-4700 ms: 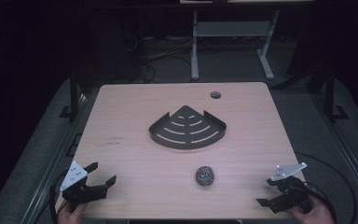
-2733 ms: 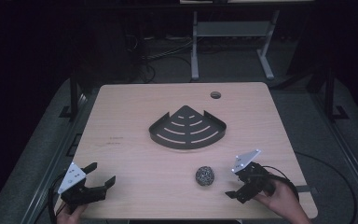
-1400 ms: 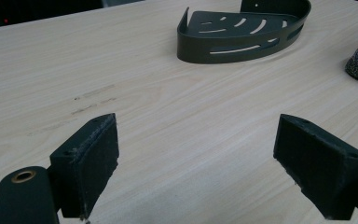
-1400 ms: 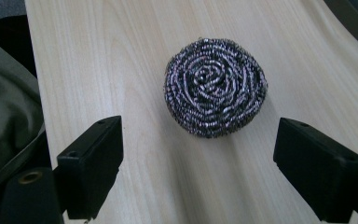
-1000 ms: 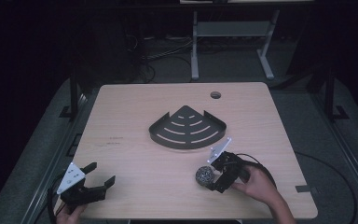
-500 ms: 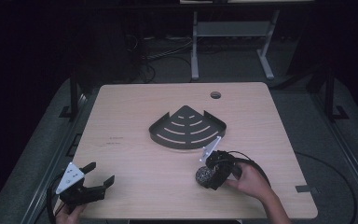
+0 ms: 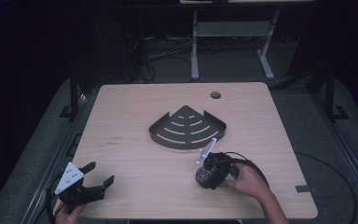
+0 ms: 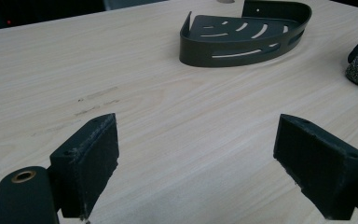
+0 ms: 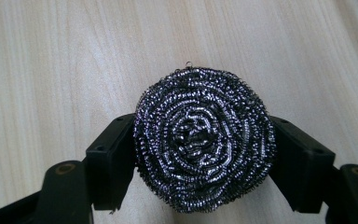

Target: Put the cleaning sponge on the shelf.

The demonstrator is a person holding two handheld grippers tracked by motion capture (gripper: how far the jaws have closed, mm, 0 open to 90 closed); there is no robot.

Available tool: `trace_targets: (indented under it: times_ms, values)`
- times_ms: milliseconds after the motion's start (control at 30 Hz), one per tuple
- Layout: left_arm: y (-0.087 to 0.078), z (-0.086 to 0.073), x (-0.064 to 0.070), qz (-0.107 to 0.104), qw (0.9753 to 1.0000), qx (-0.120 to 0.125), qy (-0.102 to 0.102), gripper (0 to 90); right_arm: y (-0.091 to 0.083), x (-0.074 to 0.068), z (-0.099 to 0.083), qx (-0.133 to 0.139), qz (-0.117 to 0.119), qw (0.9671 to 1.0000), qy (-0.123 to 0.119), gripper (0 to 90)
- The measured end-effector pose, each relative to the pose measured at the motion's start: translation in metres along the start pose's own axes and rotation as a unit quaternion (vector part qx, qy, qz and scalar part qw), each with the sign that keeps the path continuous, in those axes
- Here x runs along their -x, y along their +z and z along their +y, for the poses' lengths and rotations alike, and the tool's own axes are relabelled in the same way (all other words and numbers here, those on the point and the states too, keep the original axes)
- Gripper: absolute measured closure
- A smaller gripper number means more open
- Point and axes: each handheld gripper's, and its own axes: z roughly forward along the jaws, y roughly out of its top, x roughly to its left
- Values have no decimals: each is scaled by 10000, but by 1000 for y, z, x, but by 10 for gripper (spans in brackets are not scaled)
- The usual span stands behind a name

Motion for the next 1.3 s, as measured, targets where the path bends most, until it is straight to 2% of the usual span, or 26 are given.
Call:
trace_targets:
  times_ms: [267, 433, 567, 1033, 1300]
  values:
    - [0, 0, -1, 8, 10000, 6, -7, 133, -3, -2, -1, 23, -5, 10000, -57, 317]
    - [0, -1, 0, 13, 10000, -4, -17, 133, -10, -2, 2, 179, 43, 9998, -71, 318]
    - [0, 0, 1, 3, 10000, 2, -4, 132, -19, -1, 11, 207, -2, 9996, -186, 317]
    - [0, 0, 0, 16, 10000, 22, -25, 133, -34, 7, 32, 218, 12, 9995, -239, 317]
    - [0, 0, 0, 9, 10000, 13, 11, 133, -39, 14, 40, 338, 73, 9991, -249, 317]
